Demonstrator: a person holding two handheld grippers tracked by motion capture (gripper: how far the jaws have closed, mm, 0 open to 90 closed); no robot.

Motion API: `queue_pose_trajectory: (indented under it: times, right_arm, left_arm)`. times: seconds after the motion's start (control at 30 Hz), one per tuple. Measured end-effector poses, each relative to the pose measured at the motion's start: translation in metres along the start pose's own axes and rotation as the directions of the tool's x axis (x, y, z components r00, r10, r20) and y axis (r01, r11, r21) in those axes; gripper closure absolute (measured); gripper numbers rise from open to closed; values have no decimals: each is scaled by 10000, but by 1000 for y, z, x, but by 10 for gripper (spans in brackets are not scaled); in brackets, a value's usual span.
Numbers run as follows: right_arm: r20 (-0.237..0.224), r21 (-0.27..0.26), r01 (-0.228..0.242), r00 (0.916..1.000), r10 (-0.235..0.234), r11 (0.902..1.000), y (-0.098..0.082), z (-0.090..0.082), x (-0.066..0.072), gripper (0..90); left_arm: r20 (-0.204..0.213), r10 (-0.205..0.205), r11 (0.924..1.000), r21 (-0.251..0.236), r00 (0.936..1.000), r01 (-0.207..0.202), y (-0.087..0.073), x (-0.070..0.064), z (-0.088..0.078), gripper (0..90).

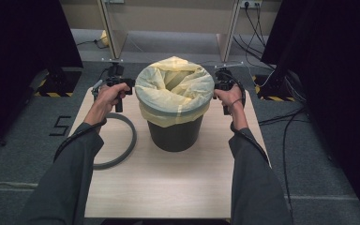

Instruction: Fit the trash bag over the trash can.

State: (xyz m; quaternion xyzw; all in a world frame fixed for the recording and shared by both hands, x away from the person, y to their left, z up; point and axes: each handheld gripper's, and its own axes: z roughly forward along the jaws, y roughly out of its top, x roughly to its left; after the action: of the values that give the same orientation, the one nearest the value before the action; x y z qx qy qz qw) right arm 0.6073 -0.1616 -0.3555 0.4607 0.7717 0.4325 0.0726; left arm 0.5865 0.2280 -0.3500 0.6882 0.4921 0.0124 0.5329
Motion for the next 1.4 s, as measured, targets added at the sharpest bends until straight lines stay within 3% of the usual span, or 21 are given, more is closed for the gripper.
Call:
queue_pose_trajectory:
  times: [0.03,0.07,0.1,0.17,0.27,0.37,0.43,0.47,0.5,0.57,0.63,0.7,0.77,0.83,0.93,1.0,1.13,1.2,1.23,1.3,1.4]
  right_arm:
    - [185,261,32,9998,-37,9997,-1,2,0,900]
    - [604,887,204,9978,-258,9958,-3,5,0,900]
    - [685,913,-98,9976,35,9958,-7,7,-2,900]
    - [765,1193,326,9962,-419,9923,-15,10,-5,900]
    - [664,966,196,9975,-260,9951,-23,6,-11,900]
    - [675,807,49,9977,-104,9967,-27,-1,-13,892]
    - [782,487,-126,9969,88,9987,-28,-7,-11,783]
    - [858,140,-457,9953,443,9989,-28,-11,-10,743]
    - [819,-48,-506,9953,508,9987,-27,-17,-9,701]
    - [1106,-283,-366,9931,395,9989,-25,-30,-4,610]
    - [1001,-444,-374,9941,417,9983,-23,-44,3,563]
    - [867,-691,-402,9952,462,9968,-24,-57,13,515]
    - [793,-785,-488,9953,550,9957,-27,-63,20,484]
    - [714,-835,-706,9945,767,9940,-31,-66,24,476]
    - [632,-730,-838,9941,884,9938,-41,-67,31,463]
    - [703,-702,-910,9929,959,9934,-46,-65,33,445]
    - [1050,-515,-1013,9888,1063,9935,-54,-51,33,468]
    - [957,-278,-1291,9867,1312,9912,-60,-41,28,531]
    - [884,-228,-1199,9887,1214,9925,-62,-37,27,582]
    - [890,134,-826,9927,811,9965,-69,-28,26,684]
    - [856,371,-618,9946,585,9974,-75,-20,24,722]
  left_arm:
    - [-448,210,9987,471,9988,-189,-2,0,3,898]
    - [-1014,550,9942,975,9933,-451,-7,2,7,898]
    - [-1017,415,9944,1008,9939,-312,-13,6,10,898]
    - [-669,402,9971,678,9969,-356,-21,11,11,898]
    - [-771,879,9935,789,9931,-818,-22,11,4,896]
    - [-932,995,9943,478,9907,-953,-19,10,-3,847]
    - [-830,1090,9940,203,9906,-1077,-19,7,-8,756]
    - [-958,1305,9913,278,9868,-1284,-19,5,-11,731]
    - [-1125,1513,9884,308,9821,-1487,-19,2,-14,690]
    - [-1140,1435,9896,30,9831,-1441,-19,-3,-23,585]
    - [-1066,1342,9902,-250,9852,-1375,-20,-9,-32,522]
    - [-1177,1541,9872,-229,9810,-1578,-26,-16,-43,448]
    - [-998,1624,9859,-249,9817,-1656,-32,-21,-50,442]
    - [-1101,1861,9814,-257,9763,-1900,-37,-26,-56,424]
    - [-660,1621,9853,-434,9846,-1651,-47,-32,-65,400]
    - [-493,1657,9851,-385,9849,-1677,-54,-36,-67,396]
    - [-414,1775,9841,100,9832,-1773,-70,-40,-58,394]
    - [-344,1918,9814,185,9808,-1912,-76,-42,-53,419]
    - [-352,2014,9792,323,9789,-2003,-79,-43,-49,426]
    - [-495,2448,9681,674,9683,-2413,-85,-43,-41,451]
    - [-522,2489,9666,759,9671,-2446,-90,-41,-37,474]
